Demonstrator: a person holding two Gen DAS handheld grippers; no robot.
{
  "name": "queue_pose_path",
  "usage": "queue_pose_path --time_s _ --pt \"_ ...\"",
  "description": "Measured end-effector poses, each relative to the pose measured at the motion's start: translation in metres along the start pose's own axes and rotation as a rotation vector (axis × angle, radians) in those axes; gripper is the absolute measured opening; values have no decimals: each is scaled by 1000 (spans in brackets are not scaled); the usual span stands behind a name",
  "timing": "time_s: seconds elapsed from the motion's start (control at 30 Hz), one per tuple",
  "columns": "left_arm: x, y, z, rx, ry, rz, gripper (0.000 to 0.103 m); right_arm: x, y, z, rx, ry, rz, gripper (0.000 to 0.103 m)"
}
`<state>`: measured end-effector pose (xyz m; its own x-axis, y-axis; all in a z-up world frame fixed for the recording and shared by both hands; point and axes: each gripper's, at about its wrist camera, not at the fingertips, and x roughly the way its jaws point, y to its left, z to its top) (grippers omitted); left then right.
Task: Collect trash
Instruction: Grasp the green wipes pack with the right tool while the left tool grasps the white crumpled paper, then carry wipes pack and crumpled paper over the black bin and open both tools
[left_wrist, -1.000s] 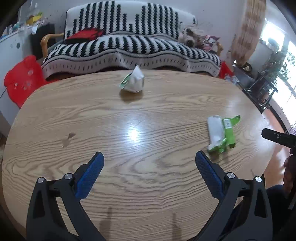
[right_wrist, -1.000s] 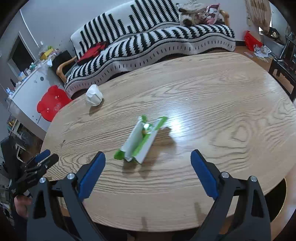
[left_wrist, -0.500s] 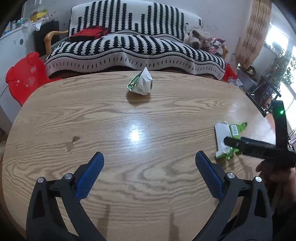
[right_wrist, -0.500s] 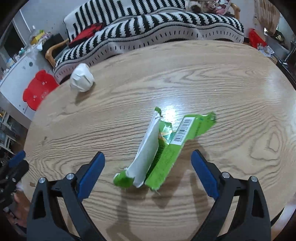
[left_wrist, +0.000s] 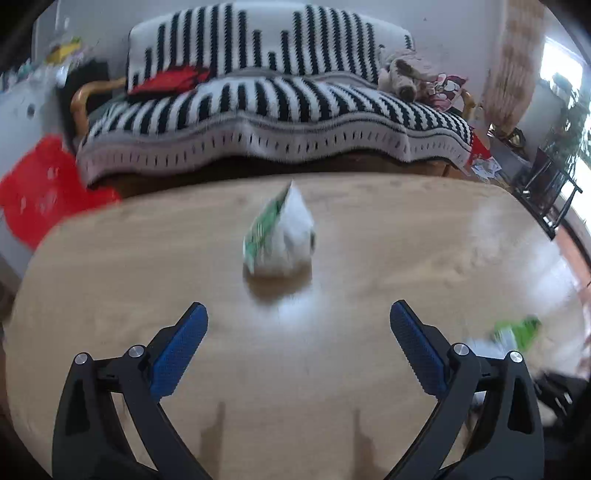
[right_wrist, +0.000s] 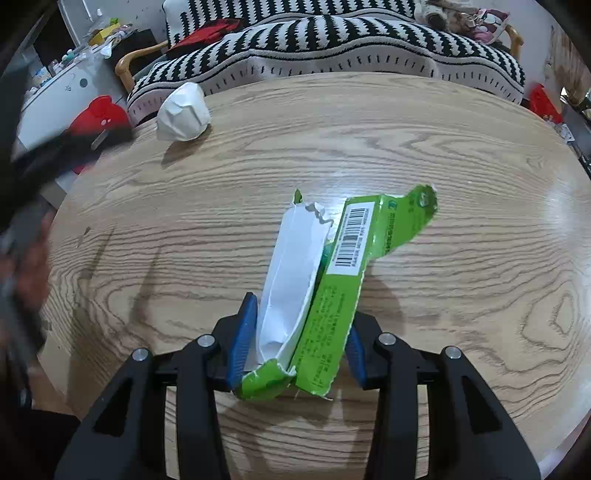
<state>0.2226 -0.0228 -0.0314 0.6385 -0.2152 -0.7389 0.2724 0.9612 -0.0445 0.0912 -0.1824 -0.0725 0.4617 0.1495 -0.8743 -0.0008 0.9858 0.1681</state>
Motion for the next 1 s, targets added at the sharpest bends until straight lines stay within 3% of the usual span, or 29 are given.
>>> queue_pose_path --time_s 0.27,0.43,0.5,0.6,0.63,0.8,1.0 --pt "63 -19 43 100 -24 31 96 -2 6 -4 -29 6 24 44" --pt "84 -20 47 66 -7 25 95 -2 5 -4 -38 6 32 44" --pt "88 -22 46 70 -2 27 86 -3 5 -4 -39 6 33 44" --pt "94 -21 39 57 36 26 56 -3 5 -3 -35 5 35 44" --pt "94 -20 37 47 47 12 49 -3 5 -3 -34 3 35 44" --pt "79 -20 23 49 46 25 48 -11 2 0 -26 -25 31 42" --pt "29 -35 1 78 25 23 48 -34 -7 5 7 -104 24 41"
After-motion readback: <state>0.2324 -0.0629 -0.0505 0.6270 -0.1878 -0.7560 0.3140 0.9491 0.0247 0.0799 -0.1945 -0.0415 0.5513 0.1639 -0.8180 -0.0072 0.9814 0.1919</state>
